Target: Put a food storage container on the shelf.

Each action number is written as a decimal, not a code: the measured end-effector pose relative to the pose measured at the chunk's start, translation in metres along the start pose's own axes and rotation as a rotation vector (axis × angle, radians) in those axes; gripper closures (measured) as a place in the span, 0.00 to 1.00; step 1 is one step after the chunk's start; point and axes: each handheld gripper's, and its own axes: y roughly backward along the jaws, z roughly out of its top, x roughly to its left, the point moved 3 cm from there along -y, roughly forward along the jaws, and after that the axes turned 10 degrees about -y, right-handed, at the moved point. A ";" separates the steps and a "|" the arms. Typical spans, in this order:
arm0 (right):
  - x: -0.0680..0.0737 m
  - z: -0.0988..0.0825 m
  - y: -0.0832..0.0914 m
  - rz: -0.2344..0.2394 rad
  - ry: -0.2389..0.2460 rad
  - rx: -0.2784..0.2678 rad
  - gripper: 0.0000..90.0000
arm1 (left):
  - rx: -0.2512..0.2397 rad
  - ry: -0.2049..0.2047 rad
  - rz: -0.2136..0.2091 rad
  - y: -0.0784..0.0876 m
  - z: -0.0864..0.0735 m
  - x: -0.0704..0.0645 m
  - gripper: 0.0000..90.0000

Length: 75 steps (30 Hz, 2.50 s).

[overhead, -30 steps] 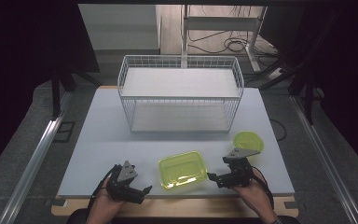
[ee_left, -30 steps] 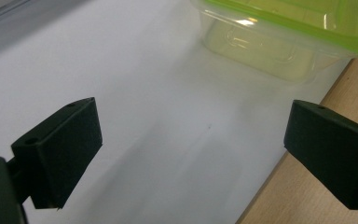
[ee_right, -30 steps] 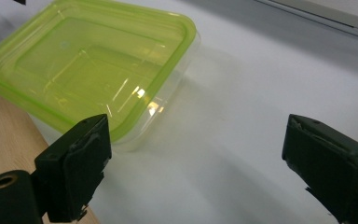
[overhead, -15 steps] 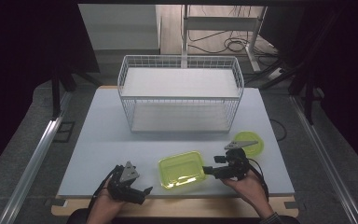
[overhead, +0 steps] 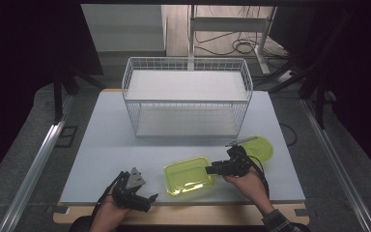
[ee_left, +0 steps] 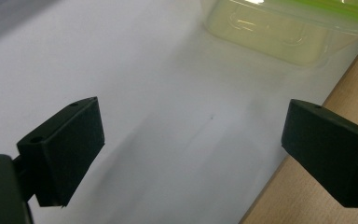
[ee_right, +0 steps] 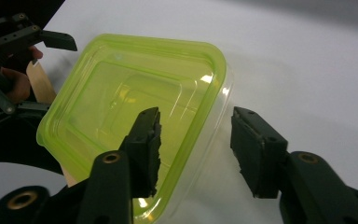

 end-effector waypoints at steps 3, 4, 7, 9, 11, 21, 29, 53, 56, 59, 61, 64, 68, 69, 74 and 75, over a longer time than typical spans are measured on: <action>-0.003 0.002 -0.005 0.025 -0.019 0.018 0.64 | 0.002 -0.002 -0.002 0.000 0.000 -0.001 0.06; -0.003 0.002 -0.006 0.027 -0.024 0.021 0.66 | 0.004 -0.003 -0.002 0.000 0.000 -0.001 0.06; -0.004 0.004 -0.007 0.035 -0.055 0.039 0.74 | 0.007 -0.009 -0.002 -0.001 0.000 -0.001 0.06; -0.007 0.005 -0.006 0.075 -0.100 0.046 0.81 | 0.009 -0.012 -0.001 -0.001 0.000 -0.001 0.06; -0.008 0.005 -0.005 0.103 -0.116 0.049 0.83 | 0.009 -0.013 0.000 -0.001 0.000 -0.001 0.06; -0.004 0.006 -0.001 0.193 -0.141 0.048 0.89 | 0.009 -0.017 0.002 -0.001 0.000 -0.002 0.06; -0.001 0.010 0.008 0.201 -0.141 0.005 0.89 | -0.016 -0.001 0.001 0.002 0.001 0.000 0.06; 0.008 0.039 0.040 0.260 -0.158 -0.115 0.89 | -0.134 0.034 0.001 0.009 0.004 0.005 0.03; 0.009 0.043 0.044 0.259 -0.154 -0.129 0.89 | -0.136 0.032 0.000 0.009 0.004 0.004 0.03; 0.011 0.048 0.048 0.261 -0.151 -0.143 0.89 | -0.140 0.027 0.001 0.009 0.004 0.004 0.03; 0.012 0.052 0.053 0.254 -0.146 -0.154 0.89 | -0.143 0.027 0.000 0.009 0.004 0.004 0.03; 0.013 0.057 0.056 0.254 -0.142 -0.168 0.89 | -0.148 0.028 0.001 0.010 0.004 0.005 0.03; 0.016 0.065 0.062 0.255 -0.140 -0.190 0.89 | -0.145 0.024 0.001 0.009 0.004 0.004 0.03; 0.017 0.068 0.063 0.254 -0.143 -0.196 0.89 | -0.145 0.024 0.000 0.009 0.004 0.004 0.03; 0.020 0.079 0.069 0.248 -0.138 -0.220 0.89 | -0.143 0.023 -0.001 0.009 0.004 0.004 0.03; 0.021 0.081 0.070 0.247 -0.136 -0.227 0.89 | -0.143 0.023 0.000 0.009 0.004 0.004 0.03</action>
